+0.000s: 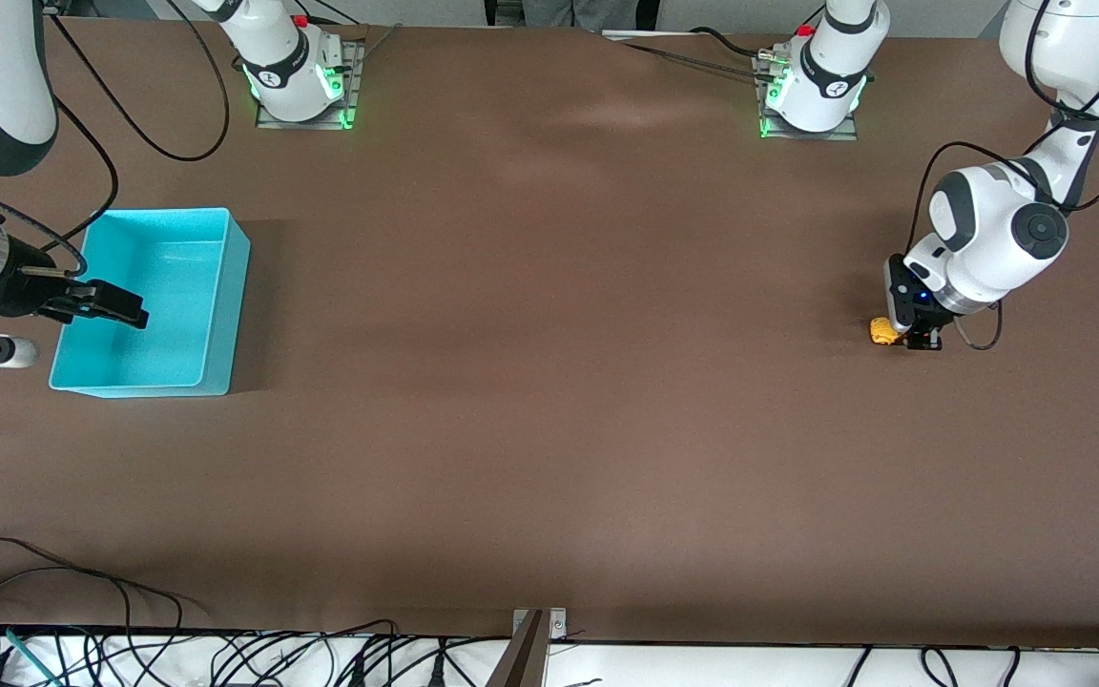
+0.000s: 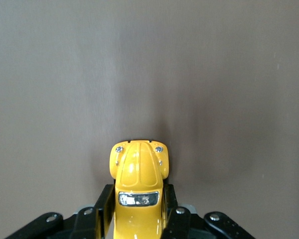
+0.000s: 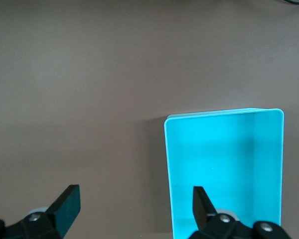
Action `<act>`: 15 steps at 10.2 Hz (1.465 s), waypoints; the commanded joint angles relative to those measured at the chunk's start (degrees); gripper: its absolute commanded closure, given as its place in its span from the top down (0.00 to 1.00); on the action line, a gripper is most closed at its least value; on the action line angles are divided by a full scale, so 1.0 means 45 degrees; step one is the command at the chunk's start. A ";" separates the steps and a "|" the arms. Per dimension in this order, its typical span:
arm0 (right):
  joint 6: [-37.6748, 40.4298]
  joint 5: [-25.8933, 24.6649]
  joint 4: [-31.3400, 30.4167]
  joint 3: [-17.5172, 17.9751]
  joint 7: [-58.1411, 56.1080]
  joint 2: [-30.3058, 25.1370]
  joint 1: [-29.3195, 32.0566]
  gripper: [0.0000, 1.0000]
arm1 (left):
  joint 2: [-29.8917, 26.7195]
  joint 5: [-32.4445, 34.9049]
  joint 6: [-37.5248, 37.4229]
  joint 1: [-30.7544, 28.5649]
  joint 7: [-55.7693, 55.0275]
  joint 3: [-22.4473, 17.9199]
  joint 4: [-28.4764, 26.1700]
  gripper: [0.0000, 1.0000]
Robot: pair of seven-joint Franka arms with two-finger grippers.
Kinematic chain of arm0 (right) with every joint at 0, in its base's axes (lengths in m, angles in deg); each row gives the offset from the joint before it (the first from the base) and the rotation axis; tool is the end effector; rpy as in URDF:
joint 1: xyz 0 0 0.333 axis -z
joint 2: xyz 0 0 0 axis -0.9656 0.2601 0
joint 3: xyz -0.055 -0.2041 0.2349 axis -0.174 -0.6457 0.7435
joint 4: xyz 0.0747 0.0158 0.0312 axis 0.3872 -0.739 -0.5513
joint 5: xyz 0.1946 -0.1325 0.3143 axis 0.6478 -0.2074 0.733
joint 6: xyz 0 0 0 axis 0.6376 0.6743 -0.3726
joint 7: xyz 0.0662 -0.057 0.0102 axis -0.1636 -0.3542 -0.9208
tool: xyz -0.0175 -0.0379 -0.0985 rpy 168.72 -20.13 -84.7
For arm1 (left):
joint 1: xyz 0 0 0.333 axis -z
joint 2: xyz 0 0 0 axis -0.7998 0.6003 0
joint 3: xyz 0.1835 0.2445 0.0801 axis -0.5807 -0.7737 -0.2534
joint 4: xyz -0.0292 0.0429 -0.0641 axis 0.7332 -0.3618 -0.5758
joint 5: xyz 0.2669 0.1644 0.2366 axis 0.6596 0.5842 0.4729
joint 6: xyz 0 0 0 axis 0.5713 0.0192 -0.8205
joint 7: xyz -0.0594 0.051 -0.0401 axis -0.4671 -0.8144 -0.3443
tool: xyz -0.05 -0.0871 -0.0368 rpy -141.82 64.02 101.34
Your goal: Wind up and store yellow beetle car
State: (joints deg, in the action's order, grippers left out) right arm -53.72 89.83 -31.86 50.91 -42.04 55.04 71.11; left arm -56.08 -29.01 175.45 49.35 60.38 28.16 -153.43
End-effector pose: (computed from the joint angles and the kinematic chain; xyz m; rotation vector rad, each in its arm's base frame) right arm 0.6288 0.0000 0.5245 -3.1158 0.1023 0.0472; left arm 0.4956 0.1105 0.1863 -2.1558 2.2256 0.0308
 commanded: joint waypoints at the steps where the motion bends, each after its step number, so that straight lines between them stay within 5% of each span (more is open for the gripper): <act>1: -0.0081 0.0252 -0.0056 -0.0010 -0.0043 -0.0071 0.0085 1.00 | 0.1153 -0.0422 0.0129 -0.0276 0.1259 -0.0211 0.0509 0.00; 5: -0.0003 0.0252 -0.0076 -0.0010 -0.0043 -0.0090 0.0085 1.00 | 0.1192 -0.0987 0.0129 -0.0277 0.1241 -0.0212 0.0587 0.01; 7: -0.0061 0.0252 -0.0076 -0.0030 -0.0043 -0.0071 0.0085 1.00 | 0.1153 -0.1184 0.0129 -0.0258 0.1183 -0.0212 0.0626 0.38; 8: -0.0061 0.0252 -0.0076 -0.0030 -0.0043 -0.0071 0.0085 1.00 | 0.1153 -0.1242 0.0110 -0.0219 0.1163 -0.0212 0.0935 0.47; 11: -0.0100 0.0252 -0.0154 -0.0030 -0.0043 -0.0071 0.0124 1.00 | 0.1094 -0.1243 0.0051 -0.0101 0.1241 -0.0212 0.0997 0.50; 13: -0.0100 0.0252 -0.0154 -0.0011 -0.0043 -0.0071 0.0124 1.00 | 0.0997 -0.1281 -0.0007 -0.0082 0.1202 -0.0154 0.0997 1.00; 15: -0.0100 0.0252 -0.0154 -0.0010 -0.0043 -0.0071 0.0124 1.00 | 0.0860 -0.1301 -0.0493 -0.0004 0.1143 -0.0134 0.1229 1.00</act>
State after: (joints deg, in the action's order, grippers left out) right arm -53.71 89.83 -32.18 50.74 -42.04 55.04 71.23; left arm -52.89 -32.63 175.14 48.80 64.05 27.58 -150.17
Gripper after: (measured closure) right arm 0.000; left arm 0.207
